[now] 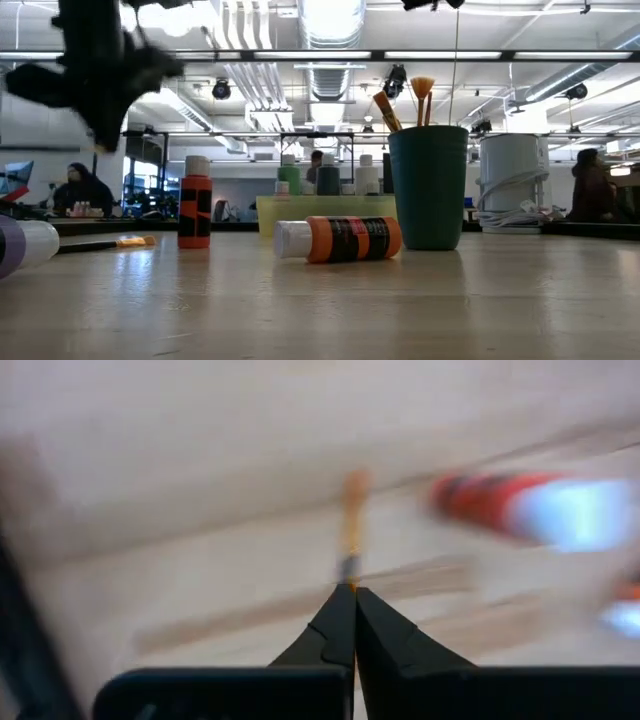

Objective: Pick & Place Paint Supplies
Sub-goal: Put the gold paint brush into the green cup

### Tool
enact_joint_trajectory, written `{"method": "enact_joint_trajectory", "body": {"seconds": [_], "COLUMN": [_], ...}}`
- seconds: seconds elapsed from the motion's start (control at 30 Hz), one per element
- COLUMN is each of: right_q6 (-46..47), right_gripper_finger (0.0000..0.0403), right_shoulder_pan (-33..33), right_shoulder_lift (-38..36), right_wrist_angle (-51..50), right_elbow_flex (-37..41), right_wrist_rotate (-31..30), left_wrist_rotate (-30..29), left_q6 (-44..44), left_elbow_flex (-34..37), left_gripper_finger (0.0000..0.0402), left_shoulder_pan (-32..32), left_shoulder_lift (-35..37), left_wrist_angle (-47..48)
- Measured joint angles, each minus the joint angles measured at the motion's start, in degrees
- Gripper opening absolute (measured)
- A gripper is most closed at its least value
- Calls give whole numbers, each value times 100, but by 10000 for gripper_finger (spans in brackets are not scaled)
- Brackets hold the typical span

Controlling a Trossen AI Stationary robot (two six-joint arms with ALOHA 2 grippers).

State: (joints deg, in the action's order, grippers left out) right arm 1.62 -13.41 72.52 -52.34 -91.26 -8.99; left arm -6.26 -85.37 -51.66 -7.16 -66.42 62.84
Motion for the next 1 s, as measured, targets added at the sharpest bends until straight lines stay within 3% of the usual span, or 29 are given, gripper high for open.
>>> {"method": "enact_joint_trajectory", "body": {"seconds": [0.13,0.23,0.33,0.43,0.53,0.7,0.87,1.0], "right_q6": [127,235,459,713,877,999,991,982], "right_gripper_finger": [107,98,89,83,80,94,126,155], "right_shoulder_pan": [4,2,3,11,15,73,131,144], "right_shoulder_lift": [1,1,1,33,88,295,573,696], "right_wrist_angle": [519,999,1697,2351,2855,3191,3298,3332], "right_elbow_flex": [0,0,90,265,391,379,243,151], "right_wrist_rotate": [661,1229,1737,2228,2499,2607,2737,2750], "left_wrist_rotate": [-843,-1703,-2368,-2494,-2237,-1028,-96,187], "left_q6": [512,1362,2614,4189,5519,6789,6865,7026], "left_elbow_flex": [-591,-996,-1306,-1479,-1530,-1517,-1635,-1926], "left_gripper_finger": [1,1,0,0,0,0,0,0], "left_shoulder_pan": [72,129,201,329,492,890,1355,1500], "left_shoulder_lift": [397,637,811,912,925,821,483,167], "left_wrist_angle": [-43,-451,-1373,-2726,-4188,-6030,-6386,-6393]}}
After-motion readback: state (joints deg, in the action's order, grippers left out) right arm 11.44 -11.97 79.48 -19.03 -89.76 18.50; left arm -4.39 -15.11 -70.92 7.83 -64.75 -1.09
